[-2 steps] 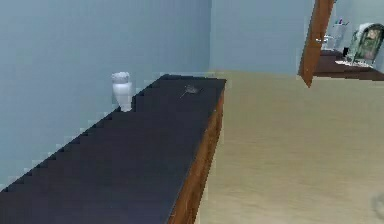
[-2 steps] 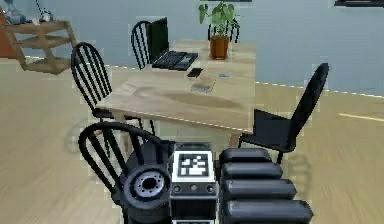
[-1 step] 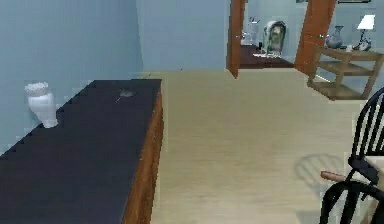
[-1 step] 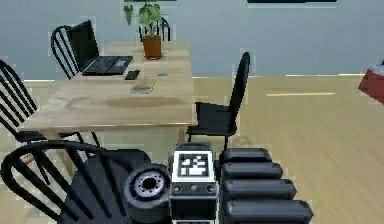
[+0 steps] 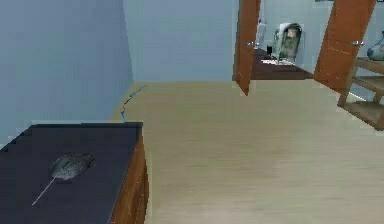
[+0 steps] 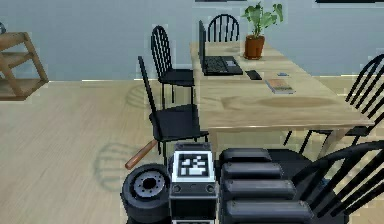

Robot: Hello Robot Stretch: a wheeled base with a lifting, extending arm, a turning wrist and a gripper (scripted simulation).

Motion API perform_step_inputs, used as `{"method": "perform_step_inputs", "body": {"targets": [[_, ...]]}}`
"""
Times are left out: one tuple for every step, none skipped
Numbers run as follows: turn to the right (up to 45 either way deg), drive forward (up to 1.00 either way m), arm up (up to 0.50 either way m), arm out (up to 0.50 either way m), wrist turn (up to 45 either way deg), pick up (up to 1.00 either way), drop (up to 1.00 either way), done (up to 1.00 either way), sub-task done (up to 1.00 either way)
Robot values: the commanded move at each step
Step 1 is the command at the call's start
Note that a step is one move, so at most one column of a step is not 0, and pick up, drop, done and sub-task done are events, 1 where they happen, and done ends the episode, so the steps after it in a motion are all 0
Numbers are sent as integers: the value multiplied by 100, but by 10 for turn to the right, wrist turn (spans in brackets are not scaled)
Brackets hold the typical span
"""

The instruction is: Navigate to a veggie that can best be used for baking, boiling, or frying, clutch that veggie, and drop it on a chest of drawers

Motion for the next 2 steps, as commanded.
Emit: {"method": "perform_step_inputs", "body": {"targets": [[30, 0, 0, 0, 0, 0, 0, 0, 0], [0, 35, 0, 0, 0, 0, 0, 0, 0]]}}
